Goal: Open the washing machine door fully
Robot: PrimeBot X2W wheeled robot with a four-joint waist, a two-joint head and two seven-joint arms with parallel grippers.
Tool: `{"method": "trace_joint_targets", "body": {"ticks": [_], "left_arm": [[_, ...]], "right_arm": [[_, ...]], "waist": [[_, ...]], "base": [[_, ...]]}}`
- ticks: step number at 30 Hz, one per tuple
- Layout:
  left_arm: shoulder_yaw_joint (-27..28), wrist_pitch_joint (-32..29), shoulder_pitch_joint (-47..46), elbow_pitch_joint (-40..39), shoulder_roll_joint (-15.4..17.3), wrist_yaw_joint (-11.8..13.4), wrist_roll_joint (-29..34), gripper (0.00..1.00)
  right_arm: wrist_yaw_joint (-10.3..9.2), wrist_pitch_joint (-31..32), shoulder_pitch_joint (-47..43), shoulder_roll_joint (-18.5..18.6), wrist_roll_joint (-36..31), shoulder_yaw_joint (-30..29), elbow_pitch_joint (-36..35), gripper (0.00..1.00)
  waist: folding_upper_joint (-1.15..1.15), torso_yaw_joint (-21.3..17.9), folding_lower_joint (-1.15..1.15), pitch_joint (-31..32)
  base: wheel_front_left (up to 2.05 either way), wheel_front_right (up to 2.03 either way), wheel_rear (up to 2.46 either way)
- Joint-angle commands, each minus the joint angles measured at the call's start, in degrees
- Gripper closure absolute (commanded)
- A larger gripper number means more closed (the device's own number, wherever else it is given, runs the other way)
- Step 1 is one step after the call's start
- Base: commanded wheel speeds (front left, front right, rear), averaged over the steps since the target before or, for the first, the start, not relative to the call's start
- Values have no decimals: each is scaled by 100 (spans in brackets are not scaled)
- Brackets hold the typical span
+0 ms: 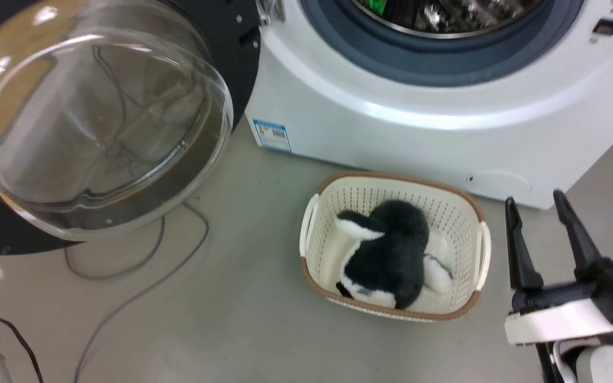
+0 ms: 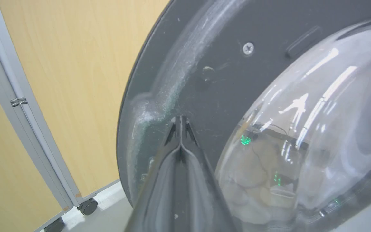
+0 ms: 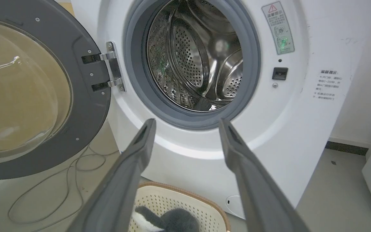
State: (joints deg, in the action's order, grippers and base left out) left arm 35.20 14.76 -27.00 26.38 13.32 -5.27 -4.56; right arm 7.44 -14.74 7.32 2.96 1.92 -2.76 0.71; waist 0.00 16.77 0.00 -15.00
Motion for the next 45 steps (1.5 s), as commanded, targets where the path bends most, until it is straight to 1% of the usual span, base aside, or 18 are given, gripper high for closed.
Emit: {"method": "trace_joint_targets", "body": {"ticks": [1,6,9,12,16,20,24,33,41,42,43,45], "left_arm": [[-29,24,135,-83,-60,-27,54,100],[-266,24,471,-557,-264,-98,218,100],[-510,24,723,-947,-478,-116,363,100],[-738,24,921,-1166,-593,-144,409,100],[-1157,24,1221,-1423,-755,-177,448,100],[-1572,24,1501,-1538,-837,-199,432,100],[-1894,24,1742,-1612,-891,-209,364,100],[-2402,24,2138,-1765,-996,-215,134,100],[-2804,24,2417,-1803,-1033,-172,37,100],[-2839,24,2437,-1801,-1035,-148,24,56],[-2883,24,2454,-1817,-1037,-128,32,0],[-2944,24,2499,-1850,-1039,-97,0,0]], "right_arm": [[5,-26,-97,-8,50,-19,24,0],[5,-26,-298,-8,130,-62,56,0],[5,-26,-407,-8,193,-127,39,0],[5,-26,-520,-8,248,-149,43,0],[5,-26,-665,-8,316,-163,49,0],[5,-26,-775,-8,371,-166,45,0],[5,-26,-832,-8,401,-156,17,0],[5,-26,-906,-8,352,-191,-94,0],[5,-26,-1018,-8,341,-248,-139,0],[5,-26,-1027,-8,341,-250,-139,0],[5,-26,-1032,-8,342,-245,-139,0],[5,-26,-1043,-8,343,-237,-144,0]], "waist": [[0,33,0,169],[0,97,0,530],[0,132,0,735],[0,140,0,928],[0,121,0,1151],[0,27,0,1329],[0,-170,0,1426],[0,-745,0,1527],[0,-1142,0,1590],[0,-1184,0,1596],[0,-1228,0,1601],[0,-1311,0,1610]], "base": [[0,0,0],[0,0,0],[0,0,0],[0,0,0],[0,0,0],[0,0,0],[0,0,0],[0,0,0],[0,0,0],[0,0,0],[0,0,0],[0,0,0]]}}
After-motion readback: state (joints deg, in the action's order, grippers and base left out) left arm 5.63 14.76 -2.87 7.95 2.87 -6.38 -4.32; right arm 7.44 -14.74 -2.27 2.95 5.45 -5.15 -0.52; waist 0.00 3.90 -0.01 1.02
